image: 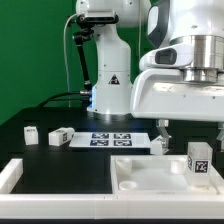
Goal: Assemble square table
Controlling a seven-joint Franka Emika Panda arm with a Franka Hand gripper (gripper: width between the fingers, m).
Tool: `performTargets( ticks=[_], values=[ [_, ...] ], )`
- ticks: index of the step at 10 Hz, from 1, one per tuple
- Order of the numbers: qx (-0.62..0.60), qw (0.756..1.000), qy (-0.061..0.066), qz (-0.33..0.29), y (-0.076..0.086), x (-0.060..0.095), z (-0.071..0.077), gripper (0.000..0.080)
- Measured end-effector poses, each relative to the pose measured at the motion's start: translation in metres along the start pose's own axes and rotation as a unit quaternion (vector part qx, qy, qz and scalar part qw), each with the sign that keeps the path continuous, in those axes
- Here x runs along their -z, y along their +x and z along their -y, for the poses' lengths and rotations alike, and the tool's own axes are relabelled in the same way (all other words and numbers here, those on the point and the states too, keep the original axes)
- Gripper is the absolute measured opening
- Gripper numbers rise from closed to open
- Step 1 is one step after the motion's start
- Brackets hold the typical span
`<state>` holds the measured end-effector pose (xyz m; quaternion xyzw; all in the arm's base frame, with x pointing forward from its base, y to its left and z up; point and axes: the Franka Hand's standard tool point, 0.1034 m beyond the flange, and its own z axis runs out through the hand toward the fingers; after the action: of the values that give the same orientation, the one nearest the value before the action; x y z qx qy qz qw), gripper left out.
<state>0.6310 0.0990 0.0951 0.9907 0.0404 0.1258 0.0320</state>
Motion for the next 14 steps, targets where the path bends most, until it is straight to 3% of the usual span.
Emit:
performTargets(
  ticks=[1,4,5,10,12,13,14],
  values=[
    [-0.003,0.998,0.003,0.058,-0.004,0.003,0.0,0.0649],
    [-0.017,0.991,0.02,0.133,0.006,0.003,0.006,0.0649],
    [-0.017,0.993,0.021,0.116,0.013,0.002,0.008,0.0649],
    [-0.061,0.991,0.015,0.116,0.012,0.0,0.009,0.0634],
    [-0.14,0.983,0.006,0.117,0.012,0.0,0.009,0.0278],
    [-0.173,0.978,0.002,0.117,0.012,0.0,0.009,0.0143],
    [-0.213,0.97,-0.003,0.117,0.012,0.0,0.009,0.0143]
  ],
)
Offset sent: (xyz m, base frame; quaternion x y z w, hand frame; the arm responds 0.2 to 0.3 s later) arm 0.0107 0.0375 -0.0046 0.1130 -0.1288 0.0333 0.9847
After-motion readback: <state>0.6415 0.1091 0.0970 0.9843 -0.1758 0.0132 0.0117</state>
